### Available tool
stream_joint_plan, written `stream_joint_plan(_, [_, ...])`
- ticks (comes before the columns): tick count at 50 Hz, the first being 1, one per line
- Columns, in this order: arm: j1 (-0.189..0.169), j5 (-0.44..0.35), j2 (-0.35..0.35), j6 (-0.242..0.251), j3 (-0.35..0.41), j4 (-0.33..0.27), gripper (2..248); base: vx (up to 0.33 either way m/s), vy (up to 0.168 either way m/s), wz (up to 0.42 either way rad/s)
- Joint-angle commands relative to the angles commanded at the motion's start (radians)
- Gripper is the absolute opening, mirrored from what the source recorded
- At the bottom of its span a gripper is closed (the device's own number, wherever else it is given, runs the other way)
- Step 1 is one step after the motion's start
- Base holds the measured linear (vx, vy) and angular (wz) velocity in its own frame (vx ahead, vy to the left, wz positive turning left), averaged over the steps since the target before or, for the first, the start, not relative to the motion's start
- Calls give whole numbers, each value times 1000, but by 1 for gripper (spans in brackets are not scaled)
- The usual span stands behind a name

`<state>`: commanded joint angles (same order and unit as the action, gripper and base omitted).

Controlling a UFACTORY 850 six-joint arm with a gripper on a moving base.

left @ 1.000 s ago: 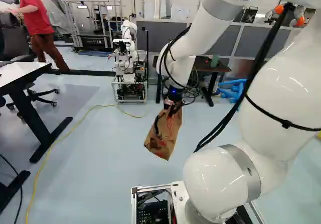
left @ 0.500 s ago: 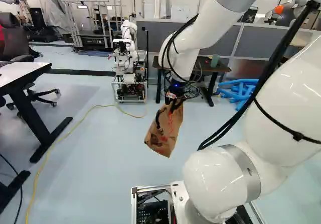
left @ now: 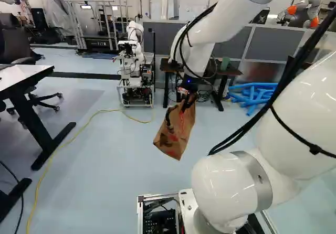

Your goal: Pick up the bag on the ground and place it on the table

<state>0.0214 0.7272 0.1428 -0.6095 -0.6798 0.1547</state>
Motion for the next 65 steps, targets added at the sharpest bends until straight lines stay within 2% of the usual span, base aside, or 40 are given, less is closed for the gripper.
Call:
stream_joint_plan(25, [-13,103,-13,0,-102,-7,21,0,0,0])
stream_joint_plan(65, [-15,248,-30,0,-257,-73,21,0,0,0])
